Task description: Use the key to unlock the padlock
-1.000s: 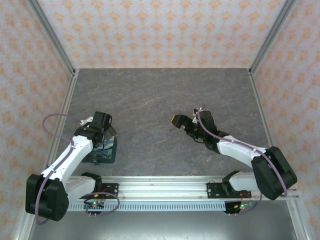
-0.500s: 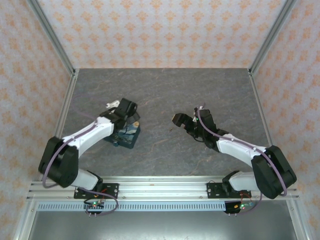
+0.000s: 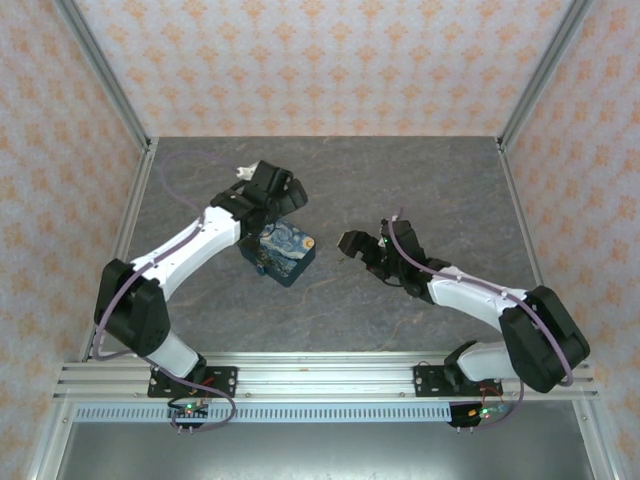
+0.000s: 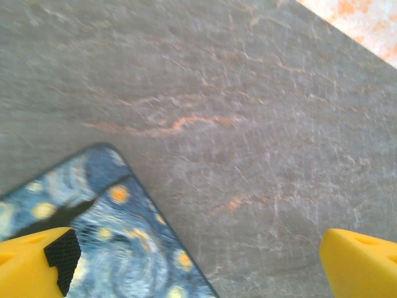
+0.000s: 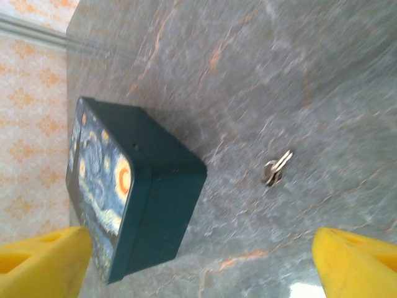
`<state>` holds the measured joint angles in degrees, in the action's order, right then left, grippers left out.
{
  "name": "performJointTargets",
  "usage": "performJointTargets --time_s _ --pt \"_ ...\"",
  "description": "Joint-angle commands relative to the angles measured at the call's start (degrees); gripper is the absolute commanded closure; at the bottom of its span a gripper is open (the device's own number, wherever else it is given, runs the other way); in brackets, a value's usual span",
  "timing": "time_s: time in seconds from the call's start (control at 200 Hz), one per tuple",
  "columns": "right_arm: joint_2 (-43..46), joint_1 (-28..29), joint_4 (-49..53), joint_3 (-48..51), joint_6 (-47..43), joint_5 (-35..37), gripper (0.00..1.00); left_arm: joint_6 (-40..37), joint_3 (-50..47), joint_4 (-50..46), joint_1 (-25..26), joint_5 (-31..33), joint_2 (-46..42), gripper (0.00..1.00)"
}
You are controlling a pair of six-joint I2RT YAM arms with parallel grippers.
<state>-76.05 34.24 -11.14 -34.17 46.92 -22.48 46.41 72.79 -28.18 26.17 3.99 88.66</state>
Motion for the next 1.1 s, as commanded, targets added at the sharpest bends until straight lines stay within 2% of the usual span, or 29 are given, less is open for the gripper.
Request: performJointTargets --time_s 0.0,0.165,0.365,0.49,0.636,0.976,1.096 --pt "-3.1 3.3 -1.6 -3.7 3.0 0.2 0.11 -3.7 -4.6 -1.5 -5.7 0.1 -2.7 0.0" --pt "-10.6 8.1 -4.0 -9.1 4.7 -0.5 0.23 -8.4 -7.8 1.6 -13.5 -7.3 -2.0 0.0" --pt "-17.7 10.7 -7.0 -14.0 6.7 -1.6 0.36 -15.4 -7.6 3.0 -17.0 -12.7 0.4 0.0" --pt "-19.8 10.9 -7.2 -15.9 7.4 -1.6 0.42 -17.9 -8.0 5.0 -17.3 -15.3 1.5 0.0" --pt "-22.0 10.9 -6.4 -18.2 7.3 -1.4 0.49 -17.2 -8.5 6.8 -17.1 -19.6 3.5 0.0" --pt "-25.9 9.3 -3.7 -22.9 6.3 1.0 0.53 -16.1 -15.9 11.3 -17.0 -20.9 1.8 0.0" --pt "-27.2 7.6 -2.9 -24.6 6.4 1.2 0.56 -12.9 -18.6 13.3 -16.1 -21.8 0.3 0.0"
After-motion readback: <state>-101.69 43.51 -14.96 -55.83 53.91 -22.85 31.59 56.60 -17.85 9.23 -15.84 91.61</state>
